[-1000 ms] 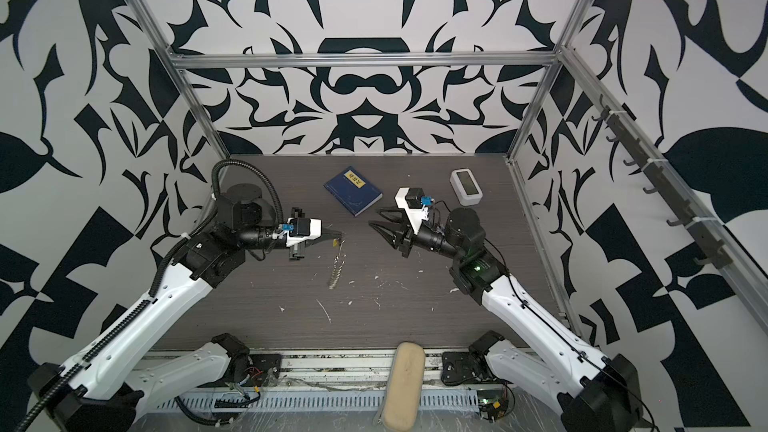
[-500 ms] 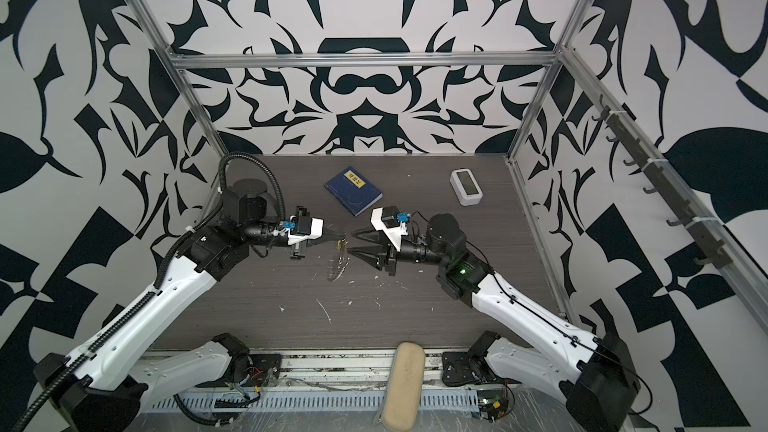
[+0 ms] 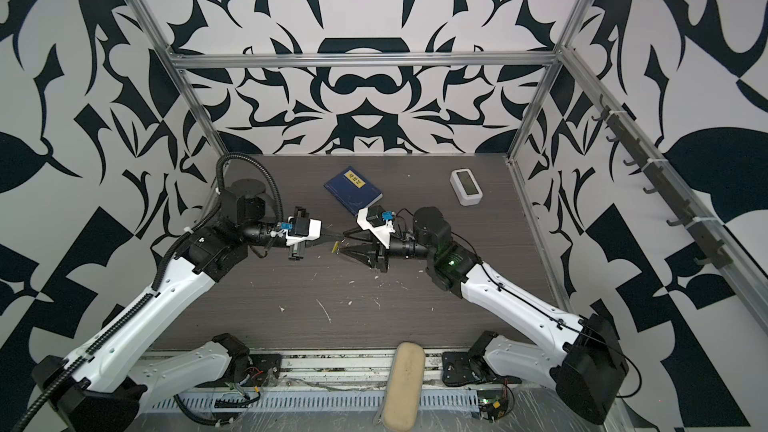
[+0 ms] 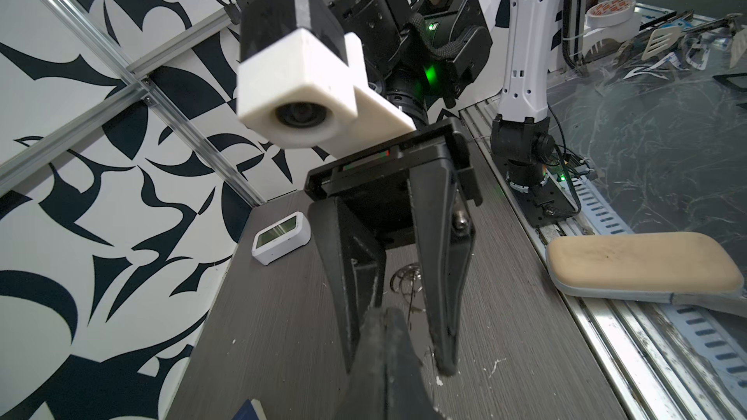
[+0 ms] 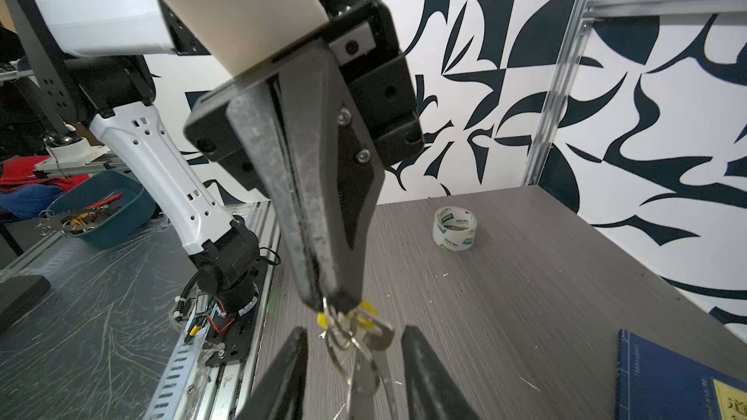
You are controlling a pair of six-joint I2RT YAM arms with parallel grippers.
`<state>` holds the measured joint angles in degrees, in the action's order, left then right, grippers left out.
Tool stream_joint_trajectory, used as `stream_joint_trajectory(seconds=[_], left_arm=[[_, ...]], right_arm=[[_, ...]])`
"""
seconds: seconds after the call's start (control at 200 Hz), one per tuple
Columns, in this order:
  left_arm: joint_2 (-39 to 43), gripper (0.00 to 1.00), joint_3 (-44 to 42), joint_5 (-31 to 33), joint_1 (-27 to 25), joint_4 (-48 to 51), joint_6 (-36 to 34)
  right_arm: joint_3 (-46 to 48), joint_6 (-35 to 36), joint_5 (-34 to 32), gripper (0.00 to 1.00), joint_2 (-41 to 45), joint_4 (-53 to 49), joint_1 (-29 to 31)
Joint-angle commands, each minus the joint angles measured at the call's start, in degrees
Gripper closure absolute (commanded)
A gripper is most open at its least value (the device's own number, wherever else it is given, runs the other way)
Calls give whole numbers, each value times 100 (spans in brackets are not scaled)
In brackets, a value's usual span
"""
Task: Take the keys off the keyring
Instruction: 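Pull the right gripper away from the left gripper along the split ring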
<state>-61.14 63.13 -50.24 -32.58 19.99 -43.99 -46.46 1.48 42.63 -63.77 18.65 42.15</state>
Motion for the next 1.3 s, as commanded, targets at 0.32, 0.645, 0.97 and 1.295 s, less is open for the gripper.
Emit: stream_joint_trajectory(seconds=[0.32,0.645,0.97,1.295], left_arm=[[95,100,144,-177,15,-55,-106],[100,100,177,-84,15,-124,-74],[50,100,230,-84,15,-212,11],[119,100,185,-15,15,-295,72]], right_arm=[[-468,55,571,82,15,-330,30],[-601,161,581,97,-74,-523,38],[-671,202,577,81,-142,-648,45],[-725,347,480,96,-127,-880,62]])
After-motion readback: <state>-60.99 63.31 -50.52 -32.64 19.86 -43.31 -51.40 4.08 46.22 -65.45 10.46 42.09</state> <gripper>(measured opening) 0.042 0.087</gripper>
